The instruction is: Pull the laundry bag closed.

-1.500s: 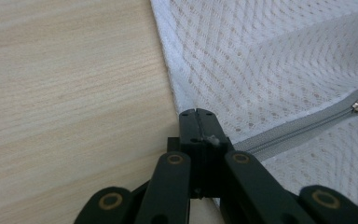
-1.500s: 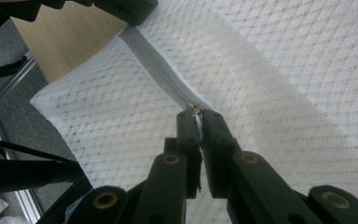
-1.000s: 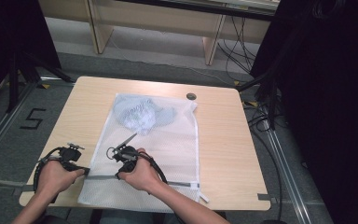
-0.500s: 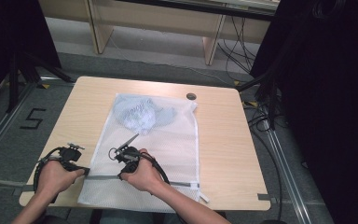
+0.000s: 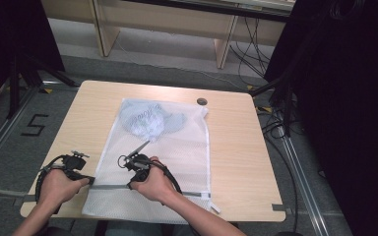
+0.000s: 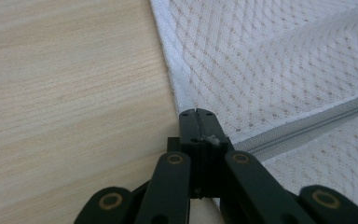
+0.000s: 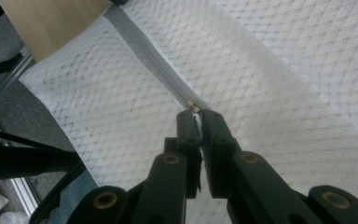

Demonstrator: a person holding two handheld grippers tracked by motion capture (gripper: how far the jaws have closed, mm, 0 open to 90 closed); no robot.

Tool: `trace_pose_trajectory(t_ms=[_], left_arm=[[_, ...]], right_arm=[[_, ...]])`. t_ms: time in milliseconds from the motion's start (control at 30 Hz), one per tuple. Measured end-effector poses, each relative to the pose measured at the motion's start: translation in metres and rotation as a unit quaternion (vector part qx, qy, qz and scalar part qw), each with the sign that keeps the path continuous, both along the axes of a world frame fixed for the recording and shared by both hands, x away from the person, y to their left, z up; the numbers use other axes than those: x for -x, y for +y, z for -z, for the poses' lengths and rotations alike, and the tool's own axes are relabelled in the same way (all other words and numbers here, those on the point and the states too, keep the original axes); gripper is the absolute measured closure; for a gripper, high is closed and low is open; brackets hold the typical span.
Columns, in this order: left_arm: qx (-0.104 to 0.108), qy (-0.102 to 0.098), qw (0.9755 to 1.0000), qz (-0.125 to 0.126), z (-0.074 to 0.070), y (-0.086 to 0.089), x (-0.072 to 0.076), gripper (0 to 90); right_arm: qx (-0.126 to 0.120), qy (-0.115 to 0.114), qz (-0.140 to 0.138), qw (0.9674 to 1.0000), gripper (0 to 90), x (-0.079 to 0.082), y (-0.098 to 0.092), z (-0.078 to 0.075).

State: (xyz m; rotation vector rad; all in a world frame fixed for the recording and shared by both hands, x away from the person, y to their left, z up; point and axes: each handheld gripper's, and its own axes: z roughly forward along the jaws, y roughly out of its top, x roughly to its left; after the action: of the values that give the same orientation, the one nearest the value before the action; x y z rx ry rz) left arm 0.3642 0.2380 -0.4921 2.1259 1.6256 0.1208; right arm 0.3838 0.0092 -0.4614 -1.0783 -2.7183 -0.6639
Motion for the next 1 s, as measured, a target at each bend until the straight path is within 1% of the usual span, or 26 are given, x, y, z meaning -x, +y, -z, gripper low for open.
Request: trace_pose_trajectory(t_ms=[67,100,133,167,200,233,267,333,400,467,500,567,600,633,667,733,767,800,833,867,900,933,967,1000], left_arm=[[-0.001,-0.002,1.0,-0.003,0.0,0.0,0.0,90.0],[-0.001,0.001,1.0,0.0,0.0,0.0,0.0,90.0],[-0.002,0.004,1.0,0.008,-0.001,0.001,0.0,90.0],[-0.001,0.003,1.0,0.006,-0.001,0.001,0.0,90.0],[-0.002,0.003,1.0,0.007,-0.001,0.001,0.0,90.0],[-0.002,0.003,1.0,0.006,-0.001,0.001,0.0,90.0],[0.002,-0.002,1.0,-0.006,0.001,-0.001,0.0,90.0],[0.0,-0.002,1.0,-0.002,0.0,0.0,0.0,90.0],[-0.001,-0.001,1.0,-0.002,0.0,0.0,0.0,90.0],[-0.002,0.003,1.0,0.007,-0.001,0.001,0.0,90.0],[0.0,0.0,1.0,0.0,0.0,0.0,0.0,90.0],[0.0,-0.001,1.0,-0.003,0.0,0.0,0.0,90.0],[-0.001,-0.001,1.0,-0.003,0.0,0.0,0.0,90.0],[-0.001,0.001,1.0,0.004,-0.001,0.0,0.0,90.0],[0.001,-0.002,1.0,-0.002,0.0,-0.001,0.0,90.0],[0.0,-0.003,1.0,-0.003,0.0,-0.001,0.0,90.0],[0.0,-0.003,1.0,-0.003,0.0,-0.001,0.0,90.0],[0.0,-0.001,1.0,0.001,0.0,0.0,0.0,90.0],[0.0,-0.003,1.0,-0.003,0.0,-0.001,0.0,90.0],[0.0,-0.003,1.0,-0.003,0.0,-0.001,0.0,90.0],[-0.001,-0.003,1.0,-0.002,0.0,-0.001,0.0,90.0],[-0.002,0.001,1.0,0.006,-0.001,0.0,0.0,90.0],[-0.002,0.0,1.0,0.005,0.0,0.0,0.0,90.0],[0.0,-0.001,1.0,0.001,0.0,0.0,0.0,90.0]], right_arm=[[-0.001,-0.001,0.0,1.0,87.1,0.0,0.0,0.0],[-0.001,0.004,0.004,1.0,87.1,0.001,-0.001,-0.001],[-0.002,0.001,0.003,1.0,87.1,0.001,-0.001,-0.001],[-0.001,0.002,0.0,1.0,87.1,0.0,-0.002,-0.001],[0.0,-0.001,-0.004,1.0,87.1,0.0,-0.003,0.0],[0.003,0.003,-0.001,1.0,87.1,0.001,-0.003,0.0],[0.005,0.003,0.002,1.0,87.1,0.001,-0.004,0.0],[0.002,0.002,-0.001,1.0,87.1,0.0,-0.005,0.0],[0.003,0.005,0.004,1.0,87.1,0.0,-0.006,-0.001],[0.004,0.003,-0.001,1.0,87.1,0.0,-0.008,-0.002],[0.004,0.003,0.006,1.0,87.1,0.0,-0.007,-0.002],[0.005,0.003,0.002,1.0,87.1,0.0,-0.008,-0.003],[0.005,0.007,0.006,0.9999,87.1,0.001,-0.009,-0.003],[0.006,0.008,0.009,0.9999,87.1,0.001,-0.008,-0.003],[0.003,0.002,-0.002,1.0,87.1,0.001,-0.01,-0.002],[0.006,-0.003,-0.006,1.0,87.1,0.0,-0.011,-0.002],[0.006,0.003,-0.001,1.0,87.1,0.001,-0.011,-0.002],[0.006,0.004,-0.002,1.0,87.1,0.001,-0.012,-0.003],[0.005,0.001,-0.002,1.0,87.1,0.0,-0.013,-0.003],[0.006,0.001,-0.002,1.0,87.1,0.0,-0.014,-0.003],[0.005,0.006,0.007,0.9999,87.0,0.001,-0.014,-0.004],[0.005,0.009,0.007,0.9999,87.0,0.001,-0.014,-0.004],[0.005,0.003,0.001,1.0,87.0,0.0,-0.016,-0.004],[0.006,0.004,0.003,1.0,87.1,0.0,-0.016,-0.004]])
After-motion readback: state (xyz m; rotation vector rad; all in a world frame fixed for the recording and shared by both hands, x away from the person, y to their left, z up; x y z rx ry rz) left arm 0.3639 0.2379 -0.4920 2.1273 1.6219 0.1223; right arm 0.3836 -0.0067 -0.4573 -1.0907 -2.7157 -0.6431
